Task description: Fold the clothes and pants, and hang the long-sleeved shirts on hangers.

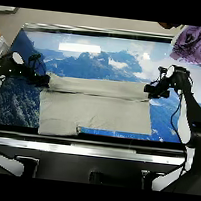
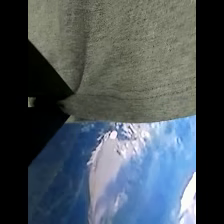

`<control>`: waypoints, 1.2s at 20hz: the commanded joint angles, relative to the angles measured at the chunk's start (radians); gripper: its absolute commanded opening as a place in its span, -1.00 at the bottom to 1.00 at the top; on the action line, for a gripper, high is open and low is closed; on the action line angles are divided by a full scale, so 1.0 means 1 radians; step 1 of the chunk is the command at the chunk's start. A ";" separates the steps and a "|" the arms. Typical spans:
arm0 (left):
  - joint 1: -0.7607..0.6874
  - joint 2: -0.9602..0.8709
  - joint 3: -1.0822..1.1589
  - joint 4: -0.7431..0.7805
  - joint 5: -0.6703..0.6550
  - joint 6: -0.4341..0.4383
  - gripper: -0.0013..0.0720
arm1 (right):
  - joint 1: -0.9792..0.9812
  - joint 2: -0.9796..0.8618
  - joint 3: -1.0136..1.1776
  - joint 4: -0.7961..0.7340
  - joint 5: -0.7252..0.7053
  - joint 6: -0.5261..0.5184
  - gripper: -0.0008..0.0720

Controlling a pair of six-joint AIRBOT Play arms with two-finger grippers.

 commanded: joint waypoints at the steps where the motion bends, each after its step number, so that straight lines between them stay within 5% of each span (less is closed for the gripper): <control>1: -0.001 -0.018 0.000 0.015 -0.090 -0.024 -0.91 | 0.001 -0.027 -0.001 0.004 0.034 0.024 -0.88; 3: -0.001 -0.029 -0.007 0.015 -0.082 -0.068 -0.87 | 0.001 -0.039 -0.004 0.035 0.046 0.036 -0.75; 4: -0.001 -0.034 -0.007 0.015 -0.083 -0.104 -0.47 | 0.001 -0.042 -0.006 0.056 0.053 0.036 -0.50; 5: 0.000 -0.034 -0.006 0.015 -0.089 -0.120 0.20 | 0.001 -0.043 -0.006 0.080 0.075 0.032 -0.25; 6: 0.003 -0.028 -0.004 0.015 -0.107 -0.119 0.68 | 0.001 -0.039 -0.005 0.088 0.108 0.006 -0.19; 11: 0.140 0.134 -0.095 -0.033 -0.188 -0.109 0.71 | -0.100 0.124 -0.048 0.100 0.178 -0.159 0.01; 17: 0.418 0.560 -0.771 -0.267 -0.052 0.032 0.70 | -0.320 0.449 -0.525 0.339 0.017 -0.259 0.01; 24: 0.446 0.823 -1.207 -0.329 0.056 0.121 0.70 | -0.318 0.575 -0.744 0.432 -0.041 -0.336 0.00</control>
